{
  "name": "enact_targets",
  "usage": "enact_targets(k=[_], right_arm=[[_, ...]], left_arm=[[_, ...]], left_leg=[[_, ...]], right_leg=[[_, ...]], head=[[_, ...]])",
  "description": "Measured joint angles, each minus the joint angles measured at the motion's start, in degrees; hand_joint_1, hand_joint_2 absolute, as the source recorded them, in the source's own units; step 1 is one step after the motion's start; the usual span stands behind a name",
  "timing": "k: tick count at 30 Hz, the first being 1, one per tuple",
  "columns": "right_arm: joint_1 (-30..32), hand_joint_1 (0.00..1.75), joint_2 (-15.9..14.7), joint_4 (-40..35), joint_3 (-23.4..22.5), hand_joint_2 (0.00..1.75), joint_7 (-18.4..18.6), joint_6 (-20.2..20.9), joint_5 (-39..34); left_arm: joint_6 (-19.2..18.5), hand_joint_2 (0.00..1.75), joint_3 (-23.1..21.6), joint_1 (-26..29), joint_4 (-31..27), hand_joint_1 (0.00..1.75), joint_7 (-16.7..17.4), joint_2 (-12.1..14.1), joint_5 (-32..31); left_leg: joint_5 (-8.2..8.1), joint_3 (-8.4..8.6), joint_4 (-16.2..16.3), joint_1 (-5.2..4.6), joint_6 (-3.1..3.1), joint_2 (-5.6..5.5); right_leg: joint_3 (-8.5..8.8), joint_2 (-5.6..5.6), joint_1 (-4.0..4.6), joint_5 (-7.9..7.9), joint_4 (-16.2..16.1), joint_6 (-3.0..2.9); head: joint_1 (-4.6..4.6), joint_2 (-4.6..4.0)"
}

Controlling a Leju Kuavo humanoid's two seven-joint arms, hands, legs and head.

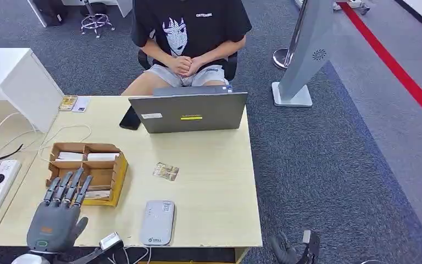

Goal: Pass the card to the sensor for recognition and then transmit it.

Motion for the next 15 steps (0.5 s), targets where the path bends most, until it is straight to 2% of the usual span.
enact_targets(k=[6,15], right_arm=[[-0.1,0.0,0.0,0.0,-0.2,1.75,0.5,0.3,0.9],[-0.5,0.0,0.0,0.0,-0.2,1.75,1.0,0.1,1.9]], left_arm=[[-0.4,1.75,0.8,-1.2,1.6,0.0,0.4,0.0,0.4],[0.2,1.75,3.2,-6.7,10.5,0.0,0.3,0.0,1.1]], left_leg=[[0.01,0.01,0.0,0.0,0.0,-0.01],[0.06,0.0,0.0,0.01,0.0,0.0]], right_leg=[[0.0,-0.02,0.0,0.0,0.0,0.0],[0.01,-0.03,0.0,0.05,0.0,-0.05]], head=[[0.0,0.0],[0.0,0.0]])
